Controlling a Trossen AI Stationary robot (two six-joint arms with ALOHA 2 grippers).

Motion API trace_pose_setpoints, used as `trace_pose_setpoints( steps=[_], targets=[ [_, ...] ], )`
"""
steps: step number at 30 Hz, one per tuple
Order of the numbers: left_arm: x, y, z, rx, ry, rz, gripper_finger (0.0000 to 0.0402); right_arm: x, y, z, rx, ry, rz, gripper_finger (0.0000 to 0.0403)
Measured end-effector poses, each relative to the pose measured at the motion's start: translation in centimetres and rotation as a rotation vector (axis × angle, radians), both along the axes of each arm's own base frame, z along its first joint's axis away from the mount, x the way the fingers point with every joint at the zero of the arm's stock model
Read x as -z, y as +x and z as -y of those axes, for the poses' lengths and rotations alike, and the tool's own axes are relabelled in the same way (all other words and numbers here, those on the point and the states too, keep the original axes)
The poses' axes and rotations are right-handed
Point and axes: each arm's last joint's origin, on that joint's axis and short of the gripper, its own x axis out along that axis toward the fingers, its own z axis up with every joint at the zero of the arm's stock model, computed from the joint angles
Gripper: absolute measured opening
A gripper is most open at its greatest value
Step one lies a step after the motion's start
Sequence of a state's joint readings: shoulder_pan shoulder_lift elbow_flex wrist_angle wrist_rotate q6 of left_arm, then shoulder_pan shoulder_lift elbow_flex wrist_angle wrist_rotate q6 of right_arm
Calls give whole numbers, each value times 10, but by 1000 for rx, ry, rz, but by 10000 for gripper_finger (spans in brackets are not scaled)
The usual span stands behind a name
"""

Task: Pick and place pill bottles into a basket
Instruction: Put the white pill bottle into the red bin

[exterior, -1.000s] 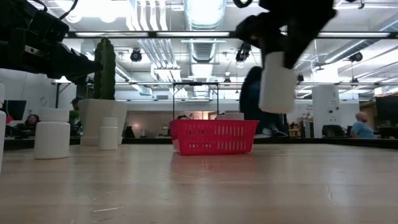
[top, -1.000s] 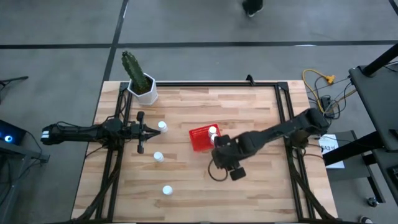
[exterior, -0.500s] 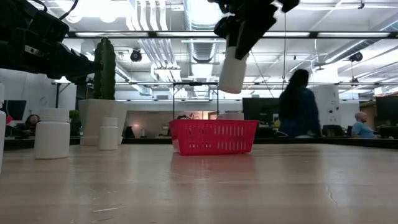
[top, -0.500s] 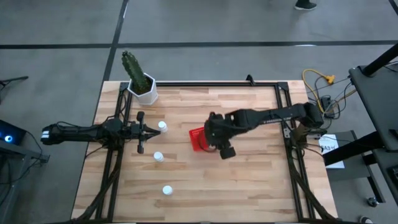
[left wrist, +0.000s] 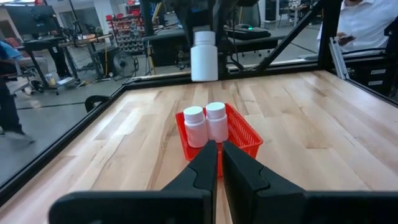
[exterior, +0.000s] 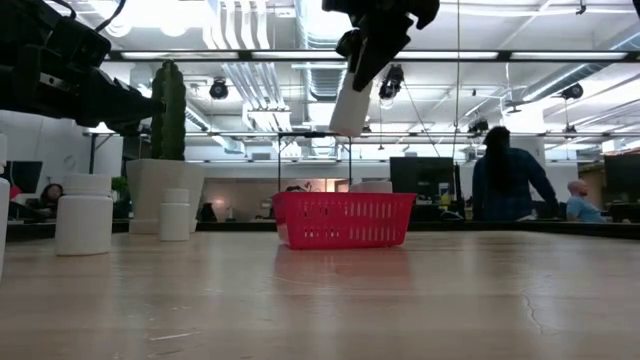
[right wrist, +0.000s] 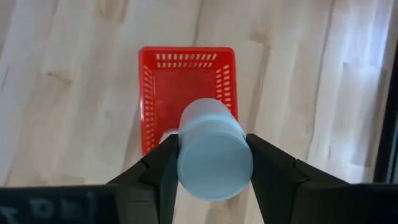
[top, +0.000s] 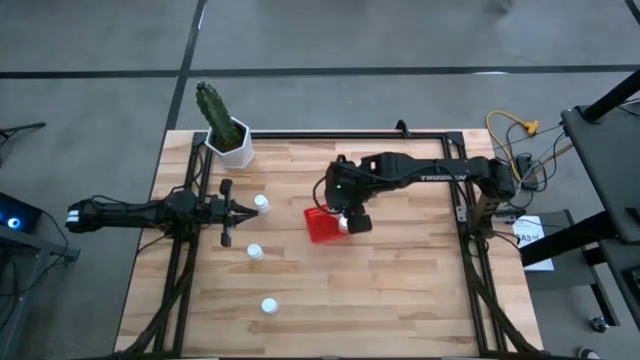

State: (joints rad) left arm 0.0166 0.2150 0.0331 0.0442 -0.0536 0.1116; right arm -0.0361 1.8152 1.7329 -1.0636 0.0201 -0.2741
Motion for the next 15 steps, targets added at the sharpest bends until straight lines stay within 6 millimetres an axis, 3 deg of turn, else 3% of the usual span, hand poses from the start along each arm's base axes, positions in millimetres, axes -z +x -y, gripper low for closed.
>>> trace_pose_setpoints(
  steps=[6, 15],
  targets=[
    [0, 0, 0, 0, 0, -4, 5, 16, 14, 4, -6, -1, -78, 149],
    [0, 0, 0, 0, 0, 1, 5, 24, 44, 8, -38, 5, -136, 149]
  ],
)
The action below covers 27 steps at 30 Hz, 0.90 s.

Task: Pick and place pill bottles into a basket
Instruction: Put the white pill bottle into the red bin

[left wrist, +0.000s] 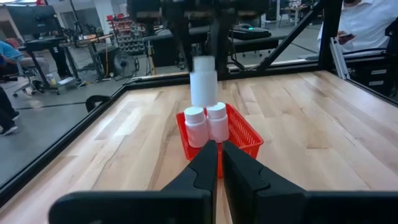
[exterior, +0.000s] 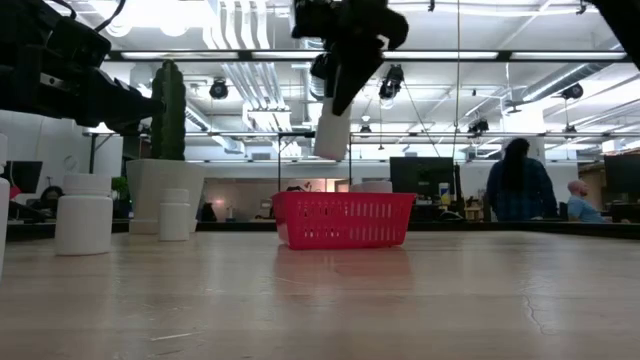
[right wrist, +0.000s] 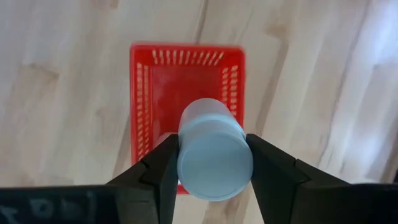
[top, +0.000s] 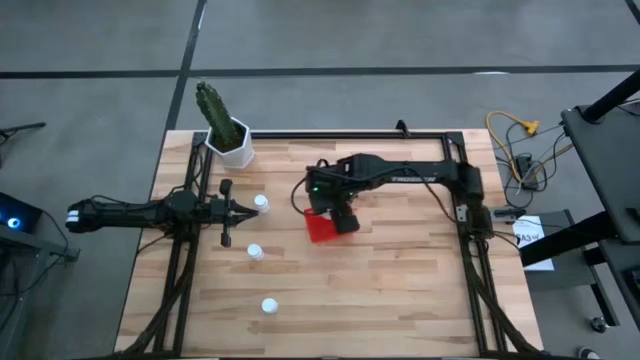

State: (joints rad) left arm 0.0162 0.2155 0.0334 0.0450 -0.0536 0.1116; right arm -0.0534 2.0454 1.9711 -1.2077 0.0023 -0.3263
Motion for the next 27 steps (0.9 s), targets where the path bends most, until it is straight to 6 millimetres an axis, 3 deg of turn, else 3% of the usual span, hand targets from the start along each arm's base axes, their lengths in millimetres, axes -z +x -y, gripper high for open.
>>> trace_pose_setpoints(
  steps=[9, 27],
  targets=[
    [0, 0, 0, 0, 0, -1, 5, 28, 20, 2, -40, 4, -71, 149],
    [0, 0, 0, 0, 0, -1, 5, 63, 19, 12, -50, -2, -100, 149]
  ],
)
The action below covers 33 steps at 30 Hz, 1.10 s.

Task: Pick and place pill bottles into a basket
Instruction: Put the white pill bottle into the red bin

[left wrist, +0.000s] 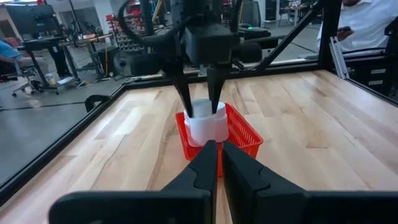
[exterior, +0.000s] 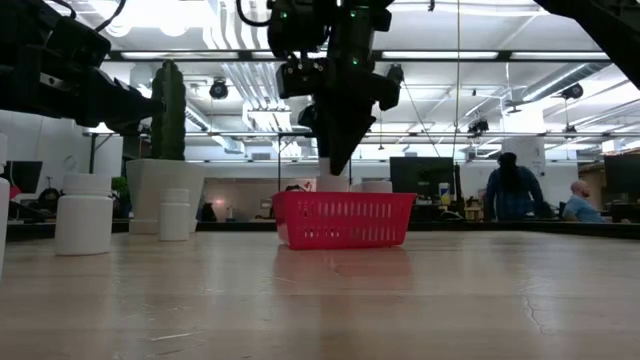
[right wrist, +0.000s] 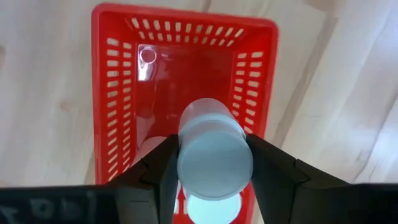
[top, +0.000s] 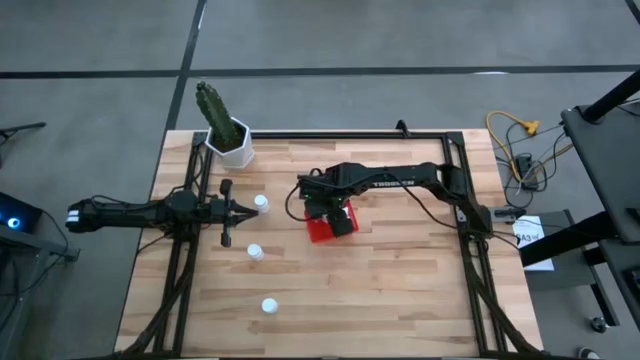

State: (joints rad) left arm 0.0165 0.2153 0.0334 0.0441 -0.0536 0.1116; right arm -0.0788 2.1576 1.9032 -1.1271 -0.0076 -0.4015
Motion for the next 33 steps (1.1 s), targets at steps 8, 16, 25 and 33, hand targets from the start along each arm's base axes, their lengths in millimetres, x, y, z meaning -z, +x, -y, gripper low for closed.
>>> trace_pose_setpoints(
  steps=[8, 16, 25, 33],
  targets=[
    [0, 0, 0, 0, 0, 0, 5, 12, 0, 1, -8, -8, 0, 149],
    [0, 0, 0, 0, 0, 0, 5, 19, -3, 2, 0, -15, -20, 149],
    [0, 0, 0, 0, 0, 0, 5, 19, -3, 3, 5, -37, -18, 149],
    [0, 0, 0, 0, 0, 0, 5, 19, -3, 5, 25, -100, -24, 171]
  ],
)
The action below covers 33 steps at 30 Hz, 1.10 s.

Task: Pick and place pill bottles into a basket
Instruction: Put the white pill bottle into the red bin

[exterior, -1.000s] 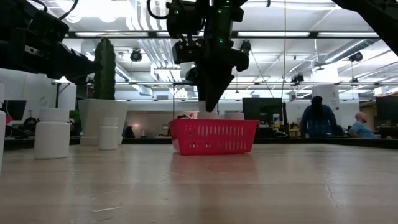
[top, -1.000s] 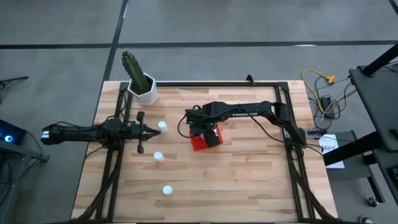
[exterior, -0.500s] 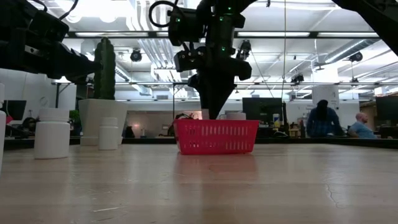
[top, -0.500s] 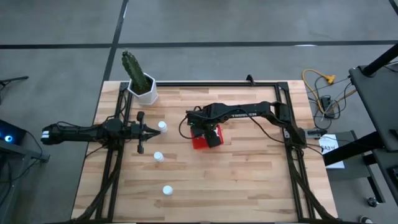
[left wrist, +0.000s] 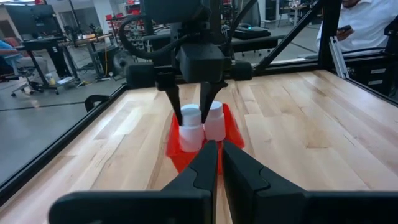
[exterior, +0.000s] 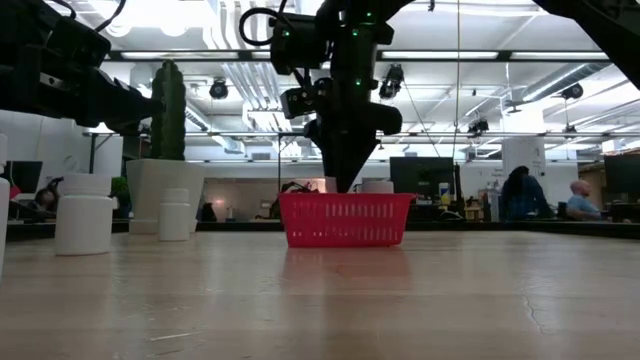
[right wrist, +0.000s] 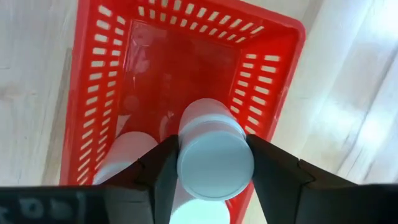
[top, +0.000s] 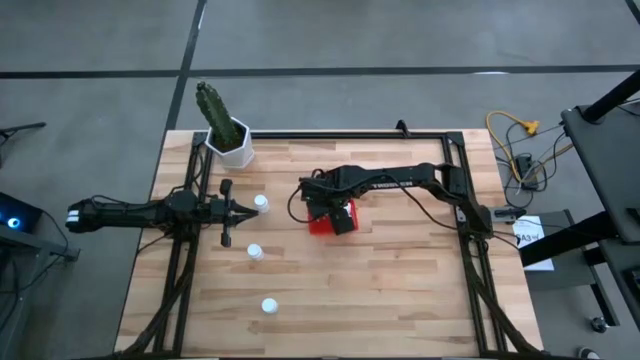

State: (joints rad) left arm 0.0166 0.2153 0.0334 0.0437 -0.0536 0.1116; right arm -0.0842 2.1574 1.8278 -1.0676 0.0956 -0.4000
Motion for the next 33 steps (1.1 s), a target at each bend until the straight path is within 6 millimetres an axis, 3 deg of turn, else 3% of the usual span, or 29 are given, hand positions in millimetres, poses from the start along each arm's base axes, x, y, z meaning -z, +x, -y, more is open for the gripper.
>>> trace_pose_setpoints(
  steps=[18, 33],
  targets=[
    [0, 0, 0, 0, 0, 0, 5, 0, -2, 0, 1, -5, -15, 176],
    [0, 0, 0, 0, 0, 0, 5, -17, -7, 1, 11, -12, 19, 178]
  ],
)
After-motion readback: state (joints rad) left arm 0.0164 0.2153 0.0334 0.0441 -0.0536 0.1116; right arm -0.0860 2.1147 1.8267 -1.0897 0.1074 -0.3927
